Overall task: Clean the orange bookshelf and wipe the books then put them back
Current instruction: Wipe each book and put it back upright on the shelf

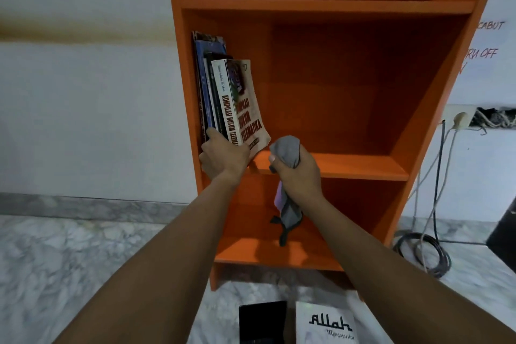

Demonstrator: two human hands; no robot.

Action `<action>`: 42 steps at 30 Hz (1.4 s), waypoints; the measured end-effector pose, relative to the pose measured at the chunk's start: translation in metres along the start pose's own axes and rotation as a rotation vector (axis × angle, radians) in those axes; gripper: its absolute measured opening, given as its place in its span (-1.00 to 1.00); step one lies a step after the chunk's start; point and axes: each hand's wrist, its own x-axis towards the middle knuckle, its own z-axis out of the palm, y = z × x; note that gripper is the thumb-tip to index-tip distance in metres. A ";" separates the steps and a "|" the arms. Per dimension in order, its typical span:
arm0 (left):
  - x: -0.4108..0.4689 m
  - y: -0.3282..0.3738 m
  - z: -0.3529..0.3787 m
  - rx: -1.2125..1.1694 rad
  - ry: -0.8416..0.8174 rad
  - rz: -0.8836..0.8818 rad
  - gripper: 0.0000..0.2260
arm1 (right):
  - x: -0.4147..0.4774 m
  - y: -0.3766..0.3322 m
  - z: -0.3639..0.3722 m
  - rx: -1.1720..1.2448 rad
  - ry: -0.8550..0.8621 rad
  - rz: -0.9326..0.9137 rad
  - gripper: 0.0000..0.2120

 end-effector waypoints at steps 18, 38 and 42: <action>-0.074 -0.010 -0.007 0.119 -0.171 0.124 -0.69 | -0.052 -0.005 -0.042 0.014 -0.050 0.023 -0.85; -0.350 -0.229 0.088 0.280 -1.183 -0.393 -0.71 | -0.261 0.230 -0.099 -0.254 -0.117 1.040 -0.25; -0.357 -0.240 0.102 0.172 -1.053 -0.511 -0.70 | -0.298 0.260 -0.094 -0.489 -0.336 0.945 -0.36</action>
